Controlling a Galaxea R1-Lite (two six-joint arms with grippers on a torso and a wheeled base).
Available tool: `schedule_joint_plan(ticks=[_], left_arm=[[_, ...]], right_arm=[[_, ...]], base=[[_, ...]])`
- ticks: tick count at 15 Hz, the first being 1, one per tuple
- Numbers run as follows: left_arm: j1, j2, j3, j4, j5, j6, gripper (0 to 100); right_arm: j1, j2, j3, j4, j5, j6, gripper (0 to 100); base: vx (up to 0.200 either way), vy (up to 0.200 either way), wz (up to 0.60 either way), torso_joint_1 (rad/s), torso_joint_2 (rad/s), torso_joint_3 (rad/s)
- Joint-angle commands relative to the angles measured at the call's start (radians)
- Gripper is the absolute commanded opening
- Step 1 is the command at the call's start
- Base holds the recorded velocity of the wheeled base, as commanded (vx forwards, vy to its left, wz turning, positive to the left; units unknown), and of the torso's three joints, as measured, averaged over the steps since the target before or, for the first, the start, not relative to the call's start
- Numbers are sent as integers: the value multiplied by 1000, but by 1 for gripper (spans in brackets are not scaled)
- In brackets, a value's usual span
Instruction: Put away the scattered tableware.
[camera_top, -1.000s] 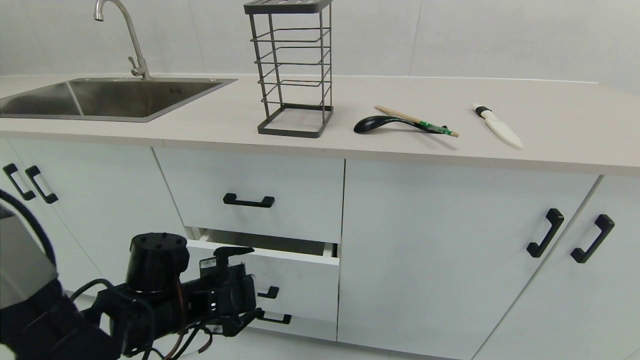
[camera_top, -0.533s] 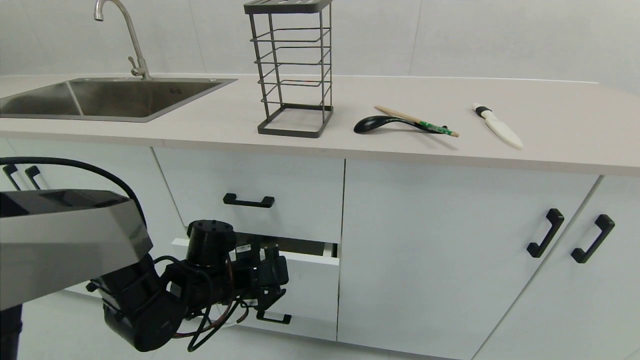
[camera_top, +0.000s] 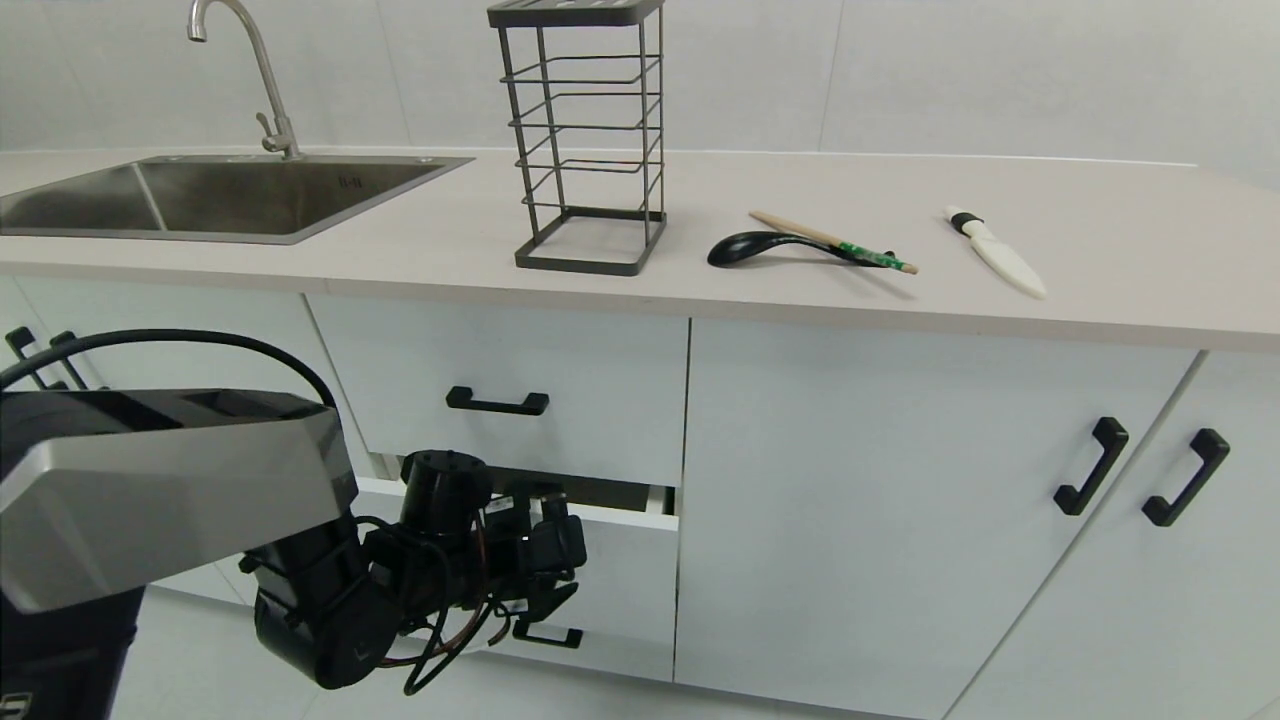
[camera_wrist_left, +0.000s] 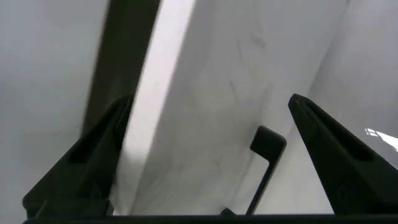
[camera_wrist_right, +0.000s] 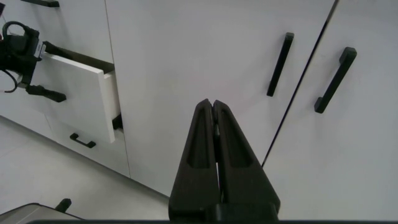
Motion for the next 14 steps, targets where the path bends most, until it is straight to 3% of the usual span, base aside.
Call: schedule_joint_plan(ticks=[1,7,14], left_arm=[[-6,19,12,3,-1,1,100],[-18,-76,291,-130,7,-31,100],[-33,-262,530,-136,10,-31,100]], right_arm=[[0,2,0,-1,1,-1,0],[0,2,0,-1,1,-1,0],[0,2,0,-1,1,-2,0]], base=[[0,0,0,0,0,0],[0,0,0,0,0,0],[0,0,0,0,0,0]])
